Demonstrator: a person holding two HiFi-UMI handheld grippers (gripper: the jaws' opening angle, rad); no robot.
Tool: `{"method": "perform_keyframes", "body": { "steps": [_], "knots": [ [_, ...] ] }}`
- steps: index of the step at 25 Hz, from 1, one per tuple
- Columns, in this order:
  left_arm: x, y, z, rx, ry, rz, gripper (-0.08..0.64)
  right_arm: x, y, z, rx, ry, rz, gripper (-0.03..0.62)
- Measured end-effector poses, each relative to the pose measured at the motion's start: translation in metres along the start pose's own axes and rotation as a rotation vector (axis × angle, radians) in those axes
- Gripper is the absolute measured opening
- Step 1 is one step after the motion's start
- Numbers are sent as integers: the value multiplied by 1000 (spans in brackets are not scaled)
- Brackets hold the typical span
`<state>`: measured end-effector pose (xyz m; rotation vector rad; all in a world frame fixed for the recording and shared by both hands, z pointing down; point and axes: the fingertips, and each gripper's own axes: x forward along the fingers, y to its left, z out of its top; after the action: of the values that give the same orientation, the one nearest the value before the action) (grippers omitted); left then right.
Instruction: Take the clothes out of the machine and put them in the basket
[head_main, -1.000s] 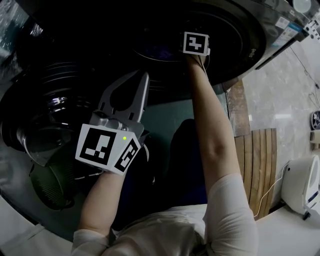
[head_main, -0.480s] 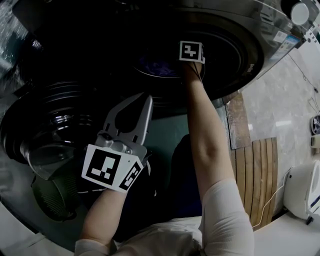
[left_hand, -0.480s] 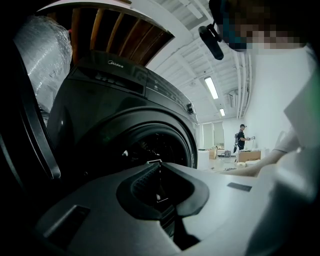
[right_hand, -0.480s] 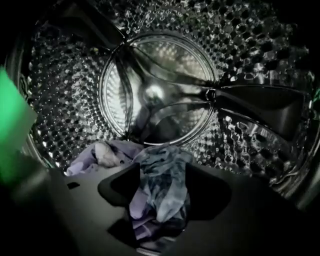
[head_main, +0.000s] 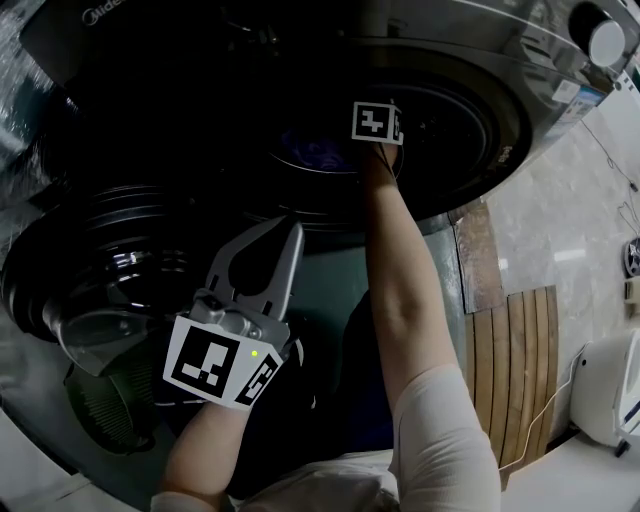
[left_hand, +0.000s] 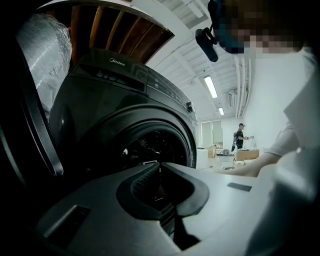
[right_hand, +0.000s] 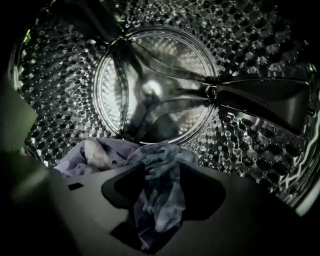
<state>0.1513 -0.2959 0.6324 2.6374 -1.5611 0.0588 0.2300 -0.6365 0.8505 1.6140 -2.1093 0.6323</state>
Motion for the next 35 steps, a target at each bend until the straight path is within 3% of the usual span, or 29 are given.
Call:
{"method": "perform_keyframes", "body": {
  "steps": [4,5,7,10,15,20,22,30,35],
  "knots": [
    [-3,0,1,-10,-7,-11,21,2,-5,-2,34,34,3,217],
    [-3,-1,1,-9,-8,-16,21,2,-7,-3,36,46,-7,172],
    [-2,-1,0,-7,-8,-22,21,4,-12,-3,30,49,-29,6],
    [-2,2,-2,-23,-8,-18,21,4,-9,-4,13,41,-22,5],
    [-1,-1,-1,-25,-12,-28,21,-3,-8,0,28,-5,-18,6],
    [-1,2,-1,-29,-17,-21,21,-17,14,3,18,-75,119,16],
    [-1,3,-1,-31,-18,-21,21,-29,21,6,-19,-121,163,140],
    [4,-6,0,-40,-25,-38,21,-95,46,16,-79,-280,292,187],
    [5,-9,-1,-45,-23,-38,21,-106,89,1,-128,-244,420,219]
  ]
}}
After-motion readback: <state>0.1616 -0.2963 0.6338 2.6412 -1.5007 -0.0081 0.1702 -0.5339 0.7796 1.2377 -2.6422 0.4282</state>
